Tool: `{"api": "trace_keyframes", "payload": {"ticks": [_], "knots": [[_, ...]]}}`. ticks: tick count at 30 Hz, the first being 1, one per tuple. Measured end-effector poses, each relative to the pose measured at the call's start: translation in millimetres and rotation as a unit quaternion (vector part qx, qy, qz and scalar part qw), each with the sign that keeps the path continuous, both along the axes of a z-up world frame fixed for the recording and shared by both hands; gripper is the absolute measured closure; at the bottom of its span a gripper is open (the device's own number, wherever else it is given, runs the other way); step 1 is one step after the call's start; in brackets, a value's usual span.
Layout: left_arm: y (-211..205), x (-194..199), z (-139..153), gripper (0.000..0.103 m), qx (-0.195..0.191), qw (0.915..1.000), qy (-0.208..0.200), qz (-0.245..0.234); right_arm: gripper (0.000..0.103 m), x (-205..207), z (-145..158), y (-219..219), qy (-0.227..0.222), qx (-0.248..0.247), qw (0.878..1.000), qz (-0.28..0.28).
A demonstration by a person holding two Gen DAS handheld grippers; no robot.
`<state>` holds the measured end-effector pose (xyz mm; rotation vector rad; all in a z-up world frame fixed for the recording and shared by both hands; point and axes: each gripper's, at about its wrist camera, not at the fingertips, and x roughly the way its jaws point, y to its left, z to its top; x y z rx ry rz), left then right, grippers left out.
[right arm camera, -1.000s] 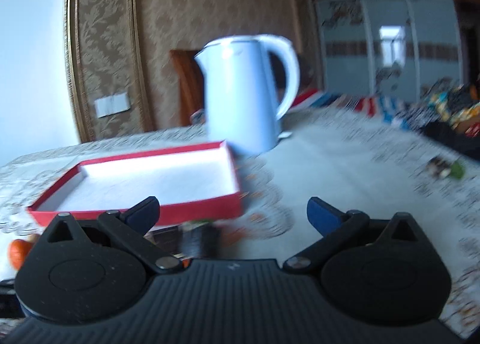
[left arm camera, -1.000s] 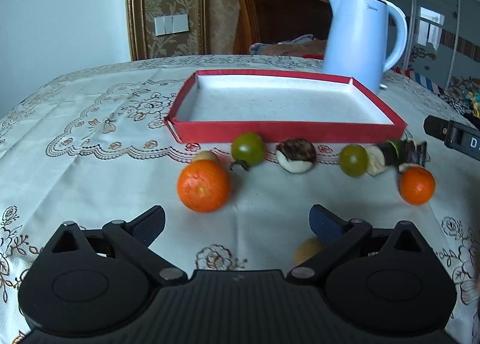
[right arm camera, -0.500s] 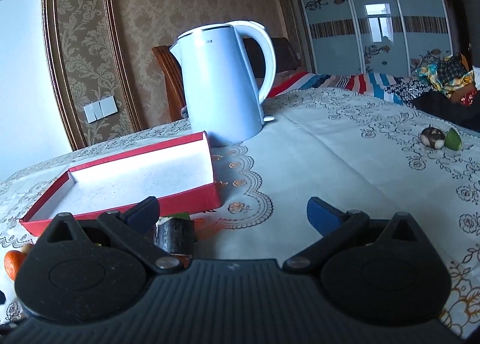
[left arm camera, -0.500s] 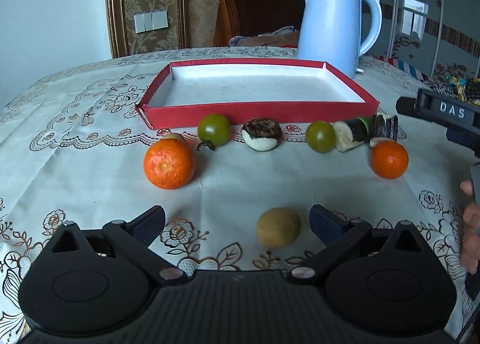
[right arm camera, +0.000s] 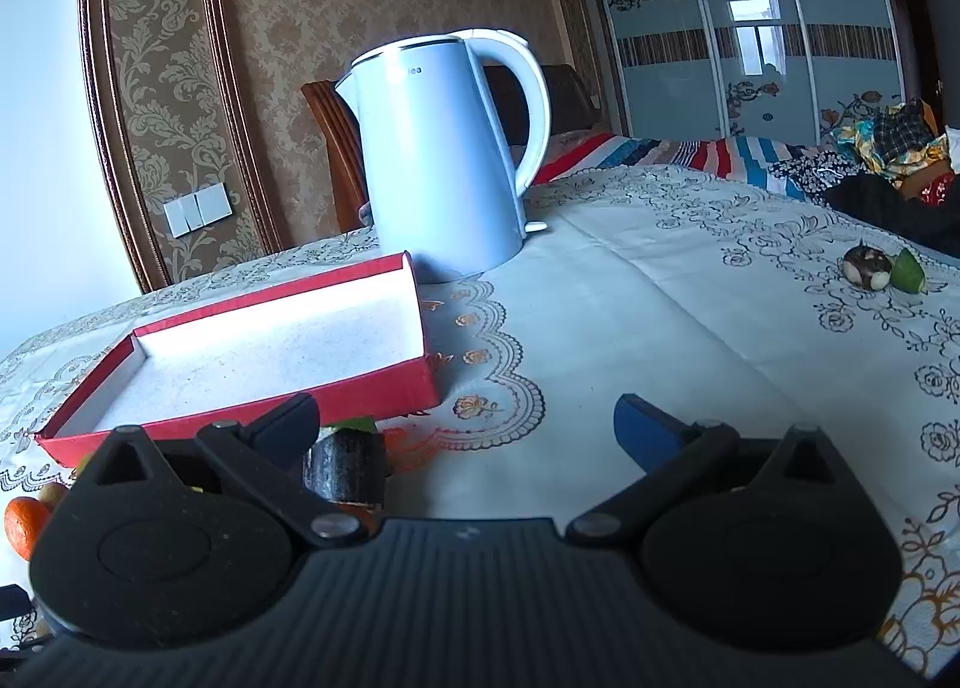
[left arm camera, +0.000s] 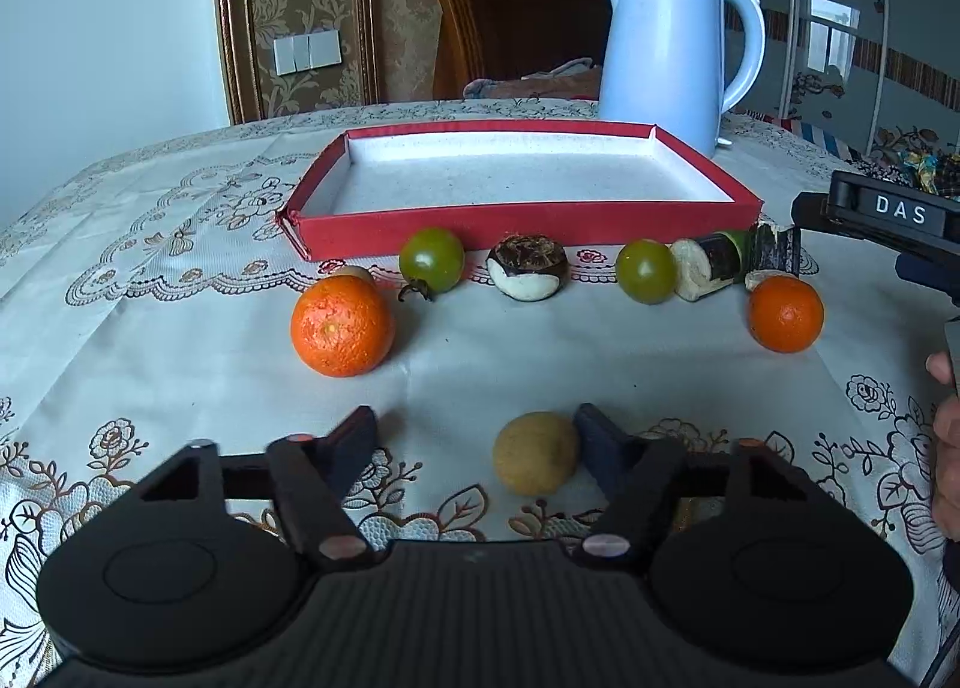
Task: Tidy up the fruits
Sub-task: 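Lower the left gripper onto the small brown round fruit and close, then close the right gripper on the tangerine while the left gripper lifts the brown fruit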
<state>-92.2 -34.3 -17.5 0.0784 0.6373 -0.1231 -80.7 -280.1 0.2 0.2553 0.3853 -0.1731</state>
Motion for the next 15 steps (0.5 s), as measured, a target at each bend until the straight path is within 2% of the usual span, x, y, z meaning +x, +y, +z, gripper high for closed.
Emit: {"api": "trace_keyframes", "payload": {"ticks": [2, 6, 7, 15], "knots": [[-0.8, -2.2, 0.2, 0.051, -0.003, 1.0000, -0.003, -0.006, 0.000, 0.4, -0.2, -0.3, 0.000, 0.001, 1.000, -0.001], [-2.5, -5.1, 0.4, 0.063, -0.004, 0.9999, -0.006, -0.012, 0.000, 1.0, -1.2, -1.7, 0.004, 0.003, 1.000, -0.002], [-2.7, -5.9, 0.4, 0.069, -0.006, 0.9999, -0.007, -0.012, 0.000, 1.2, -1.3, -1.9, 0.005, 0.004, 1.000, -0.002], [-1.9, -5.6, -0.3, 0.075, -0.010, 0.9998, -0.010, -0.014, 0.000, 2.9, -2.4, -2.9, 0.011, 0.006, 1.000, -0.002]]}}
